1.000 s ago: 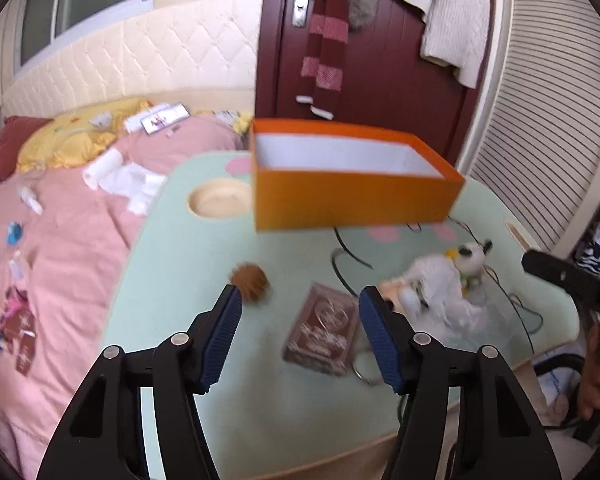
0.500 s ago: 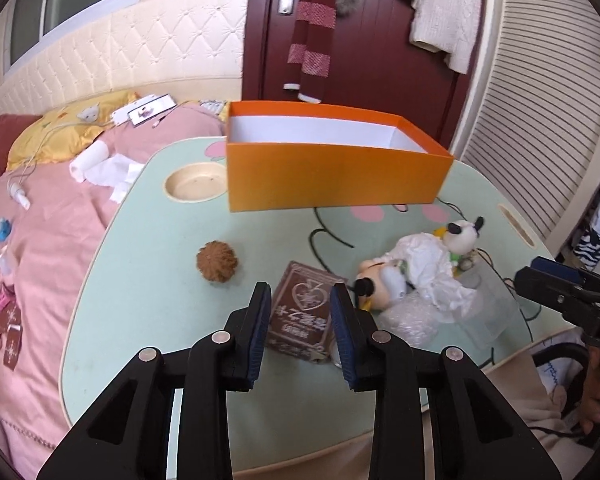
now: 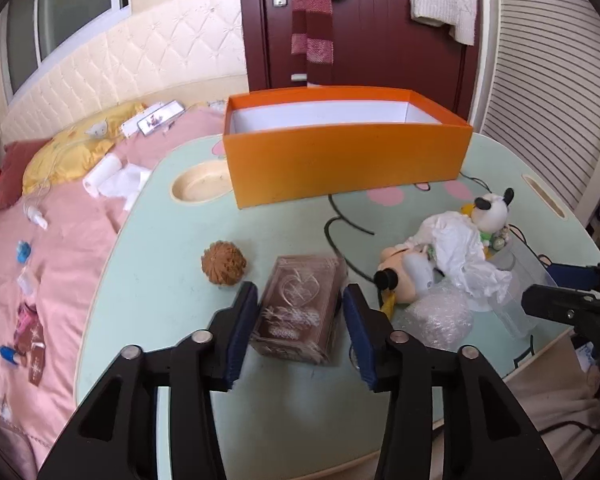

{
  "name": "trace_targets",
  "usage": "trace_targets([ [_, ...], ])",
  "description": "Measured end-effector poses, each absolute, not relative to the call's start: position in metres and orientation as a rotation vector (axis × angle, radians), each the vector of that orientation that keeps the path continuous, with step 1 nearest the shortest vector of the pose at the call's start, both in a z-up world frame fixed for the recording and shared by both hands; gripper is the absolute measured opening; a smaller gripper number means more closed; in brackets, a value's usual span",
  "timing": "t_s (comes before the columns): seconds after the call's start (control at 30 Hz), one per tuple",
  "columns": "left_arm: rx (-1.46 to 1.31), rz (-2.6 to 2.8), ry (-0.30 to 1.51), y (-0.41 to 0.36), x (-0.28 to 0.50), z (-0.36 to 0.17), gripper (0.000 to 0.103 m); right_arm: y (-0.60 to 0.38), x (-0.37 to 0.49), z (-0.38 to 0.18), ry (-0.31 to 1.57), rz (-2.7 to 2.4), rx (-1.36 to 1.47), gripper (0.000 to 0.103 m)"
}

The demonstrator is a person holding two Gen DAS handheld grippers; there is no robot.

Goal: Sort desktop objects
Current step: 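Lift the card pack with the left gripper while the right grasps the clear plastic container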

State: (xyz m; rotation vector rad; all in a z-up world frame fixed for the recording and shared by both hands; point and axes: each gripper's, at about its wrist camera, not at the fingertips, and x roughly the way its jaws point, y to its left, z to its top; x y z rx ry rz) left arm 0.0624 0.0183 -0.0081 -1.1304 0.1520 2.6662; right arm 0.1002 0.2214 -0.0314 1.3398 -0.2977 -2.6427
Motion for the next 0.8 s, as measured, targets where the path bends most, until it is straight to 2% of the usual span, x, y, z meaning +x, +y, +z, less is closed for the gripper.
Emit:
trace_targets([
  [0.13, -1.181, 2.651, 0.091, 0.015, 0.05, -0.023, 0.045, 0.22, 0.101, -0.032, -0.282, -2.64, 1.341, 0.076],
  [0.33, -1.163, 2.634, 0.019, 0.017, 0.034, -0.042, 0.044, 0.219, 0.101, -0.032, -0.268, -2.638, 1.338, 0.076],
  [0.6, -0.881, 2.713, 0.005, 0.018, 0.04, -0.031, 0.044, 0.213, 0.1, -0.034, -0.246, -2.62, 1.347, 0.076],
  [0.8, -0.839, 2.708, -0.05, 0.015, 0.035, -0.036, 0.044, 0.202, 0.094, -0.039, -0.148, -2.615, 1.375, 0.078],
])
